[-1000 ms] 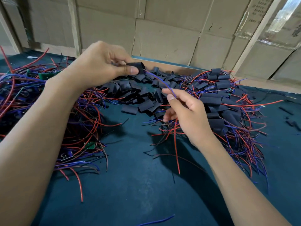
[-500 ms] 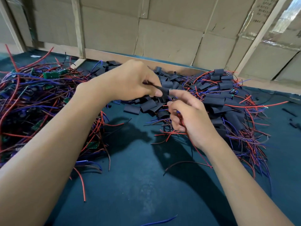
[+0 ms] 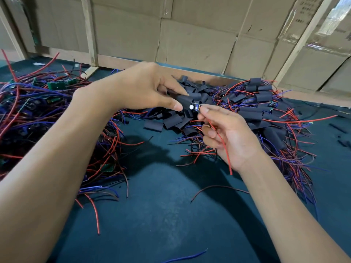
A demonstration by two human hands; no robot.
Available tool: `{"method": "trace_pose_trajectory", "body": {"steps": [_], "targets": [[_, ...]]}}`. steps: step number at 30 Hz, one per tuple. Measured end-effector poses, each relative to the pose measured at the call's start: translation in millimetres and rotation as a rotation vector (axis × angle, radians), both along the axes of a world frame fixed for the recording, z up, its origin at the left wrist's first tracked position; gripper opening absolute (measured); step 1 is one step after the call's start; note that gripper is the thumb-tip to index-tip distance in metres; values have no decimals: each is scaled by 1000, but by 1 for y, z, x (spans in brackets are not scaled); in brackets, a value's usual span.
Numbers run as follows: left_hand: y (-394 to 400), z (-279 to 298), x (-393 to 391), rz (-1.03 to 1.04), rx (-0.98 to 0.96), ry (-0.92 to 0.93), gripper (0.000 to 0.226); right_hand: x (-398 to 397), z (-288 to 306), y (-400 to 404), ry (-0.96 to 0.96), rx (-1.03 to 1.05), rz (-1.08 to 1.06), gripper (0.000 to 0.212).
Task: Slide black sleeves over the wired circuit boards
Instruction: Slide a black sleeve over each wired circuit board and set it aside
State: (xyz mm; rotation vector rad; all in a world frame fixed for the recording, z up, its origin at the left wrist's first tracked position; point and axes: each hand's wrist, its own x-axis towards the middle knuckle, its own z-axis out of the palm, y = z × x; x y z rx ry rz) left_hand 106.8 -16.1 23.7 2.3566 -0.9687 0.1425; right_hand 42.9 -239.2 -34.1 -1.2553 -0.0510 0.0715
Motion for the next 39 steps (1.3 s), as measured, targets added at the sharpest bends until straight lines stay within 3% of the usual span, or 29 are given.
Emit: {"method": "trace_pose_trajectory", "body": {"steps": [5,15,19,22,30,33,39], "targets": [[-10,-2,-3,-43,-4,-33,27,0,3,-3,-41,53,11,9],[-34,-11,-5,-86,191,-193,28,3,0,-6,-20,123,-15,7],[-39,-15,-8,-112,192,-161,36,3,0,-7,-15,124,-31,7],[-35,-13,-5,-102,199,-142,25,3,-2,-4,-17,100,-32,11],[-30,-13,0,-15,179,-115,33,2,-2,-2,-28,103,-5,7],[-39,-17,-4,-8,229,-96,42,1,-2,-1,-24,68,-11,5],[-43,-20,-4,16,153,-57,53,-1,-1,0,-39,41,-8,6]]}}
